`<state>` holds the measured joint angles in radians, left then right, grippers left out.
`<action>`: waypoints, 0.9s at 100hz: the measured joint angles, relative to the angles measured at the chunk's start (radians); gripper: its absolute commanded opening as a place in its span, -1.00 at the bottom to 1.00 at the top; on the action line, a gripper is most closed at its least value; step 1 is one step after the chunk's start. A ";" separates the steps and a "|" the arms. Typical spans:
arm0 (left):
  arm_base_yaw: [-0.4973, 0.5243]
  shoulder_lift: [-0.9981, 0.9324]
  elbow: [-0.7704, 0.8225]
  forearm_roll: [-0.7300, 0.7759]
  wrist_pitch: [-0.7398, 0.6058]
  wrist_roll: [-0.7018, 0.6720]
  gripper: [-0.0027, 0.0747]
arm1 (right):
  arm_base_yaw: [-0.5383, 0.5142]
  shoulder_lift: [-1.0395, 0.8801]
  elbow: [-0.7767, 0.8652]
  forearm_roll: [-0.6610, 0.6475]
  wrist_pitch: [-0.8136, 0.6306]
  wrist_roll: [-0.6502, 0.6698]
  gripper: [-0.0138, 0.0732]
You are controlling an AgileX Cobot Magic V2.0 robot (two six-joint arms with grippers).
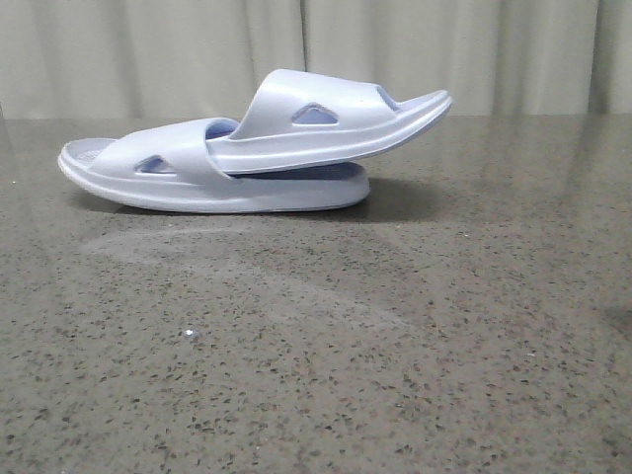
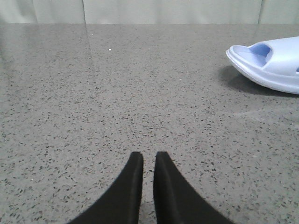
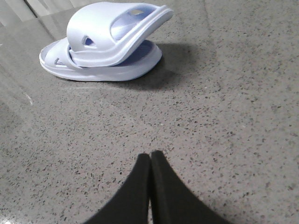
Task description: Insert blue slippers together front up
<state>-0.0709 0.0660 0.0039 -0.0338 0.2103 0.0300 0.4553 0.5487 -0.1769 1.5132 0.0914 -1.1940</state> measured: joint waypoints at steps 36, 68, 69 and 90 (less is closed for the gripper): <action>0.000 0.000 0.000 0.000 0.002 0.000 -0.89 | 0.000 0.000 0.002 -0.210 -0.150 0.085 -0.89; 0.000 0.000 0.000 0.000 0.002 0.000 -0.89 | -0.191 -0.168 0.121 -0.982 -0.213 0.685 -0.89; 0.000 0.000 0.000 0.000 0.002 0.000 -0.89 | -0.197 -0.180 0.125 -1.014 -0.210 0.710 -0.89; 0.000 0.000 0.000 0.000 0.002 0.000 -0.89 | -0.365 -0.359 0.188 -1.379 -0.146 1.030 -0.89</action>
<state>-0.0709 0.0660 0.0039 -0.0338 0.2118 0.0300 0.0903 0.1898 0.0112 0.1338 -0.0550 -0.1642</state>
